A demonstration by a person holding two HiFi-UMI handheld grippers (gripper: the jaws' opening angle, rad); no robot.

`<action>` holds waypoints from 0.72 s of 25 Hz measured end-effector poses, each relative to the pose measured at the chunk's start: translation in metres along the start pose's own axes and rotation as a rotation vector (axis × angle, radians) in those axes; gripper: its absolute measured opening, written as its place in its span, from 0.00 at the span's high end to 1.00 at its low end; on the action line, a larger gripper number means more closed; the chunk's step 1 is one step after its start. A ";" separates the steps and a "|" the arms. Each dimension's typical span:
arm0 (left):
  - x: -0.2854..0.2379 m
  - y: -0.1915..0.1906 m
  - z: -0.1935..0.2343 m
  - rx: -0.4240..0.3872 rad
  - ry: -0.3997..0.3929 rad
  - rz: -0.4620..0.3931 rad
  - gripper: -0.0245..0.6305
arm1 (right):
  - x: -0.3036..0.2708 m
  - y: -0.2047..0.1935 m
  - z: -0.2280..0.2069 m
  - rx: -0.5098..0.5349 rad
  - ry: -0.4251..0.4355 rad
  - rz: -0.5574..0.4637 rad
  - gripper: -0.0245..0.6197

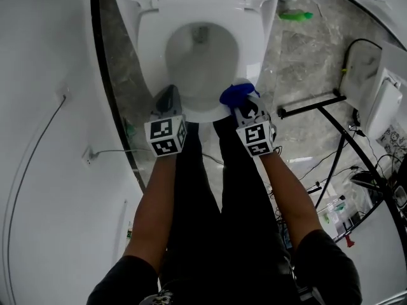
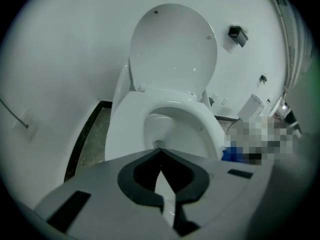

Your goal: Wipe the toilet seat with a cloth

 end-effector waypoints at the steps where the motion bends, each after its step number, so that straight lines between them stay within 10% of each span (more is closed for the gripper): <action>1: 0.002 -0.003 0.005 0.018 0.015 -0.001 0.95 | 0.000 -0.001 0.007 0.013 0.017 0.008 0.83; 18: 0.031 -0.037 0.066 0.174 0.168 -0.018 0.95 | -0.012 0.010 0.074 0.133 0.217 -0.040 0.83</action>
Point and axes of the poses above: the fingertips, and each gripper's own axes: x backward along the fingers, z to its left, y out of its top, the point moved 5 cm from there along x, backward along the fingers, and after that the axes turned 7 degrees about x, right-handed, at the moved point
